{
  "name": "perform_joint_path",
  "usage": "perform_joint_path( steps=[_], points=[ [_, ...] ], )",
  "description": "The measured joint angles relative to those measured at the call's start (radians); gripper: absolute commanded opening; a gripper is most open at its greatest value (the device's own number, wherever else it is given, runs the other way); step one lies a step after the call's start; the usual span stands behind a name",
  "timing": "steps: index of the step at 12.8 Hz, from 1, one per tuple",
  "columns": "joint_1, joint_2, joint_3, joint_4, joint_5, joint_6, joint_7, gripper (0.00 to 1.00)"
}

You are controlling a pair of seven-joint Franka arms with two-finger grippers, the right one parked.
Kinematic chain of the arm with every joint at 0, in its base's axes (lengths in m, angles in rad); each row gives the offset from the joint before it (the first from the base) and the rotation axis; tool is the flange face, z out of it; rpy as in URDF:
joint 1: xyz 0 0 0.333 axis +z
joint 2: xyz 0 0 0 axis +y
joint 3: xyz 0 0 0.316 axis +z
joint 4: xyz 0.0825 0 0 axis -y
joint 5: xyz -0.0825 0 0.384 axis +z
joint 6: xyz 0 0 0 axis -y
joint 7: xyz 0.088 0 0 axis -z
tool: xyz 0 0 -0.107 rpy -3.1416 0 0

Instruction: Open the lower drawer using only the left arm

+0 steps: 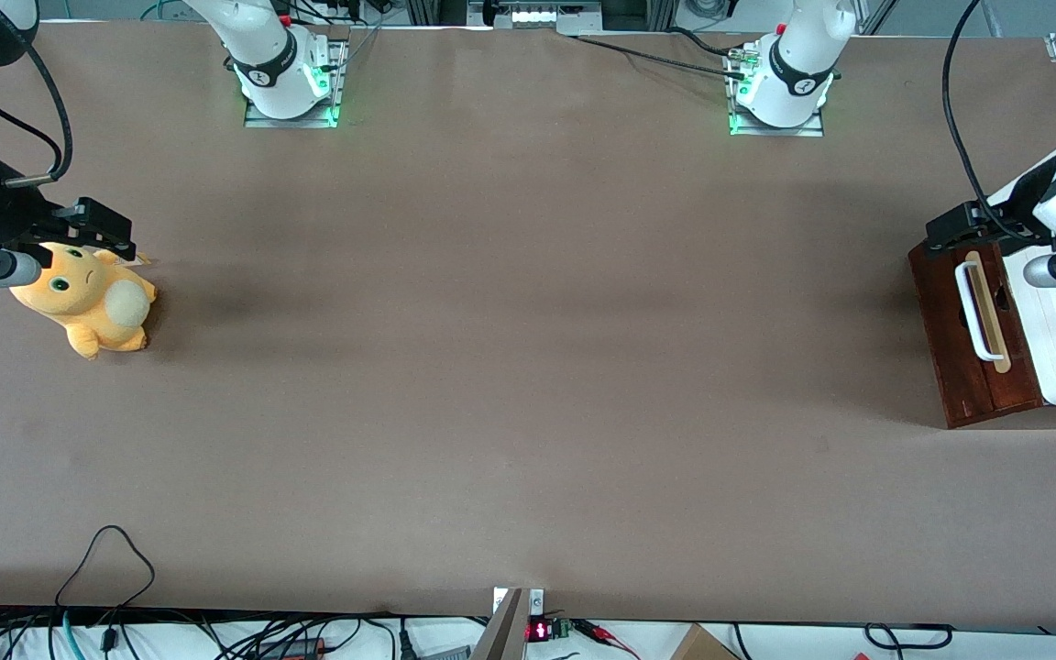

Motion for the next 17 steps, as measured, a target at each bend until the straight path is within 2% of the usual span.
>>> perform_joint_path(
  steps=[7, 9, 10, 13, 17],
  points=[
    [0.0, 0.0, 0.0, 0.0, 0.0, -0.03, 0.009, 1.0],
    [0.0, 0.0, -0.002, 0.0, 0.002, -0.034, 0.025, 0.96],
    [0.0, 0.001, -0.008, 0.0, 0.028, -0.034, 0.025, 0.96],
    [-0.001, 0.013, -0.088, -0.005, 0.271, -0.063, -0.022, 0.96],
    [-0.001, 0.084, -0.222, -0.03, 0.578, -0.169, -0.232, 0.96]
  ],
)
